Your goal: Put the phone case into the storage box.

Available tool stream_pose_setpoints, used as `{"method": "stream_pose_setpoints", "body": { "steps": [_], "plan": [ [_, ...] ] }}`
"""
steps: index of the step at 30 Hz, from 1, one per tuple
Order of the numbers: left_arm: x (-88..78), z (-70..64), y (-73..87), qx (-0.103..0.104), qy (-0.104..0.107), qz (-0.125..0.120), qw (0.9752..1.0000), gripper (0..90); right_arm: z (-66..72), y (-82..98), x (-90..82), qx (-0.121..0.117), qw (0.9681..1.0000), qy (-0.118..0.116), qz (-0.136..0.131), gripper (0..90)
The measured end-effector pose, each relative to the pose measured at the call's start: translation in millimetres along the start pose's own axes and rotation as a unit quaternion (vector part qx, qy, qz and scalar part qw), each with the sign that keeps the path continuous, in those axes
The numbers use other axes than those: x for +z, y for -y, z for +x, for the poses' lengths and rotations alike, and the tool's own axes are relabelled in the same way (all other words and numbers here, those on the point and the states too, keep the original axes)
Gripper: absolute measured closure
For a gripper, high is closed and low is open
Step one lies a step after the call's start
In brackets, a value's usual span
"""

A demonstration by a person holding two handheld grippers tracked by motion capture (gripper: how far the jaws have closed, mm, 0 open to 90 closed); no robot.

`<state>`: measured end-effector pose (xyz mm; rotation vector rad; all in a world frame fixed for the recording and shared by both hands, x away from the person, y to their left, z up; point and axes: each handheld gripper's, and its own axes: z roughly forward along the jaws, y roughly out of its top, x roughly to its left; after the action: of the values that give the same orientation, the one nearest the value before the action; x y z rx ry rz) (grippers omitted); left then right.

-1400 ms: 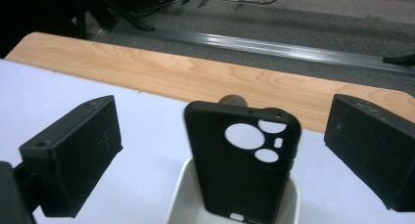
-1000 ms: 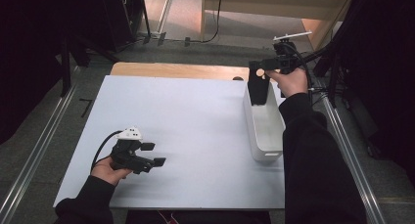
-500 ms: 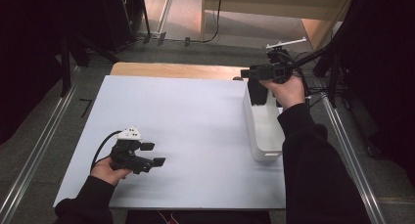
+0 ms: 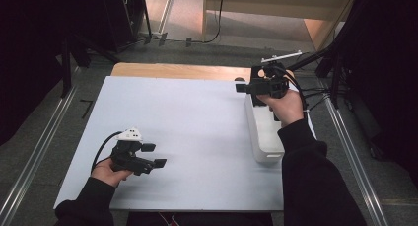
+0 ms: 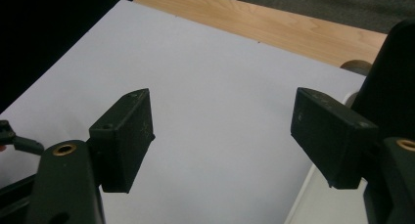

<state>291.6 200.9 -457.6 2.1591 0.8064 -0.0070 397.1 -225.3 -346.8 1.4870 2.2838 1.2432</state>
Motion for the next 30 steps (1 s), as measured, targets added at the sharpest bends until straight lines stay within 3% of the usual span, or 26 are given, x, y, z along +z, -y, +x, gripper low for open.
{"method": "stream_pose_setpoints", "body": {
  "steps": [30],
  "plan": [
    [-1.1,0.3,-0.1,-0.001,0.001,-0.002,1.0,23.1,25.4,55.9,10.8,-0.048,0.9973,-0.053,0.015,21.4]
  ]
}}
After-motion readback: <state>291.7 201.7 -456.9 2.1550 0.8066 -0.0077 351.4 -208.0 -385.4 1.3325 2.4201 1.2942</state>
